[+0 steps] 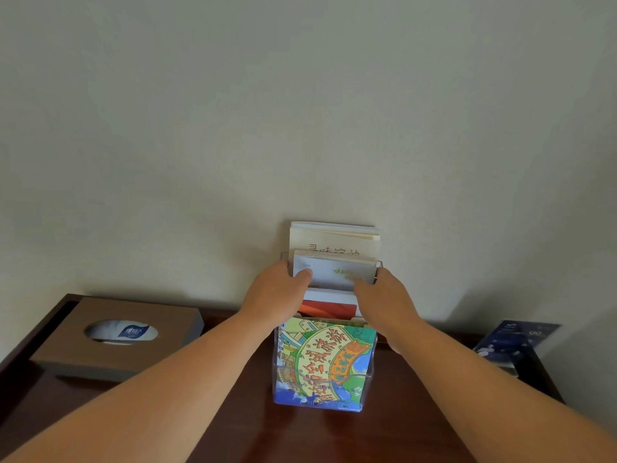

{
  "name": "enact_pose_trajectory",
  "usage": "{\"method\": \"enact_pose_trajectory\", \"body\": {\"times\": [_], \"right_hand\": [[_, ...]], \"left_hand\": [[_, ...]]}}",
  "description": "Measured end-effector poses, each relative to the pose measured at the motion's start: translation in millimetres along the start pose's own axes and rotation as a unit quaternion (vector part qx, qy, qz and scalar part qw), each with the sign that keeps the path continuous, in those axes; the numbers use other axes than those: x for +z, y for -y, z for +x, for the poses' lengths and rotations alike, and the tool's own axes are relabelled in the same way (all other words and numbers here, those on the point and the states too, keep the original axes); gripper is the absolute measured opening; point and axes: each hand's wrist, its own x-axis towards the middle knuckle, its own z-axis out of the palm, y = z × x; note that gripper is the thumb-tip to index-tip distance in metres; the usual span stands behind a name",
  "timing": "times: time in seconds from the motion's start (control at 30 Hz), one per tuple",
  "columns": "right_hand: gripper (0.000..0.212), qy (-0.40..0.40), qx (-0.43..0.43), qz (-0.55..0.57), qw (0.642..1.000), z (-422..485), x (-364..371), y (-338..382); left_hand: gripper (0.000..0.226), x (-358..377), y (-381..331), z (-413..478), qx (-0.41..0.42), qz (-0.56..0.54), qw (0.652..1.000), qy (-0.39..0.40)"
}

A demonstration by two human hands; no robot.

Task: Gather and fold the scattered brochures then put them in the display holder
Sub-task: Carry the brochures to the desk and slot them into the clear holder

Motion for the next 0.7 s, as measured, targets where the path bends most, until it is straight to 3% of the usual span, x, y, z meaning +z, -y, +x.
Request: {"method": "enact_pose_trajectory", "body": {"times": [0.23, 0.33, 0.43, 0.5, 0.57, 0.7], "right_hand": [[0.046, -0.056, -0.01, 0.014, 0.998, -8.6, -13.0, -20.0], [0.037, -0.079, 0.049, 0.028, 0.995, -23.8, -16.4, -51.4], [0.032, -0.021, 0.186, 0.066, 0.98, -45.1, -0.8, -83.5], [0.037, 0.042, 0.271, 0.155, 0.949, -56.7, 12.2, -90.6], [0.033, 0.083, 0.294, 0.206, 0.93, -62.2, 19.4, -89.5], [0.036, 0.093, 0.272, 0.193, 0.938, -60.9, 24.8, -86.4]], "left_hand": [[0.028, -7.0, 13.0, -9.6, -0.009, -0.015, 0.999, -0.051], [0.026, -6.0, 43.1, -23.5, -0.096, -0.073, 0.992, -0.041], [0.027, 9.4, 68.9, -41.6, -0.207, -0.131, 0.969, 0.01], [0.037, 22.3, 75.4, -51.7, -0.264, -0.201, 0.942, 0.046], [0.04, 32.2, 77.0, -56.2, -0.291, -0.261, 0.919, 0.061], [0.049, 39.4, 79.4, -54.4, -0.28, -0.298, 0.911, 0.052]]}}
